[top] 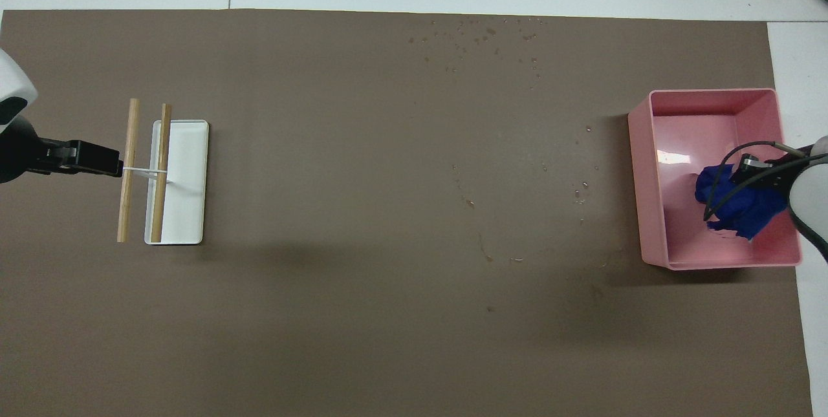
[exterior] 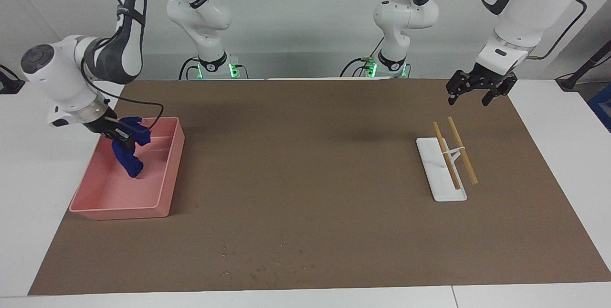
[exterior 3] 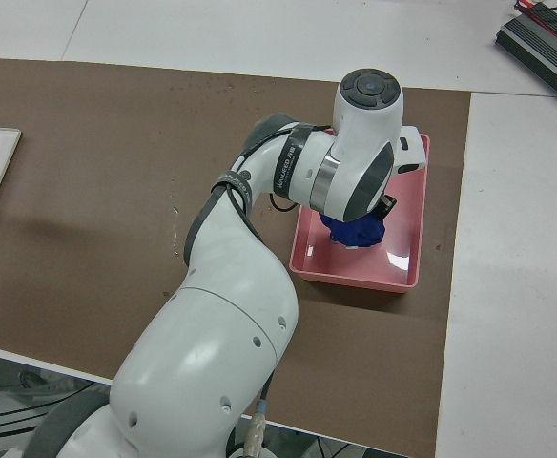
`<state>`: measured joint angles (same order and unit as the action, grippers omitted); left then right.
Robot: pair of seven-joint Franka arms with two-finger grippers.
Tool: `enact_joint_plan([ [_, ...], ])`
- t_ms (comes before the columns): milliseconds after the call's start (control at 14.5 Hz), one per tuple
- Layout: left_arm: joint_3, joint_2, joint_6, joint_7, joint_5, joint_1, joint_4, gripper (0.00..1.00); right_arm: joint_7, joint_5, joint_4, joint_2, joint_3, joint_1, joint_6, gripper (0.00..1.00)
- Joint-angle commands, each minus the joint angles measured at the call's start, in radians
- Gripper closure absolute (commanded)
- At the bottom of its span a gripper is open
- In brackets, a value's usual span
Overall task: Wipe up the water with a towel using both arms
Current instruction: 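Carry the towel into the pink bin with the right gripper, then open the right gripper to drop the towel in the bin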
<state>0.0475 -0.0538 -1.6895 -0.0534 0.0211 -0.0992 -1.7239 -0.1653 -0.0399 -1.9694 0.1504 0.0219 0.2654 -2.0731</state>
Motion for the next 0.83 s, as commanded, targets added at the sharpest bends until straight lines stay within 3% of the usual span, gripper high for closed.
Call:
enact_joint_plan([
  [0,-0.001,-0.026,-0.009,0.006,0.011,0.004,-0.029,0.00,0.015,-0.026,-0.046,0.009,-0.014,0.009,-0.073,1.00],
  [69,-0.001,-0.026,-0.009,0.006,0.011,0.004,-0.029,0.00,0.007,-0.026,-0.060,0.008,-0.014,0.008,-0.081,1.00],
  [138,-0.001,-0.026,-0.009,0.006,0.011,0.004,-0.029,0.00,0.007,-0.026,-0.069,0.003,-0.014,0.006,-0.078,0.73],
  [276,0.000,-0.024,-0.009,0.006,0.011,0.004,-0.029,0.00,0.051,-0.024,-0.078,0.000,-0.013,0.014,-0.081,0.05],
  [484,-0.001,-0.024,-0.009,0.006,0.011,0.004,-0.029,0.00,0.122,-0.015,-0.063,-0.005,-0.013,0.009,-0.084,0.02],
  [760,-0.001,-0.026,-0.009,0.006,0.011,0.003,-0.029,0.00,0.127,0.008,-0.032,-0.119,-0.023,-0.027,-0.029,0.00],
])
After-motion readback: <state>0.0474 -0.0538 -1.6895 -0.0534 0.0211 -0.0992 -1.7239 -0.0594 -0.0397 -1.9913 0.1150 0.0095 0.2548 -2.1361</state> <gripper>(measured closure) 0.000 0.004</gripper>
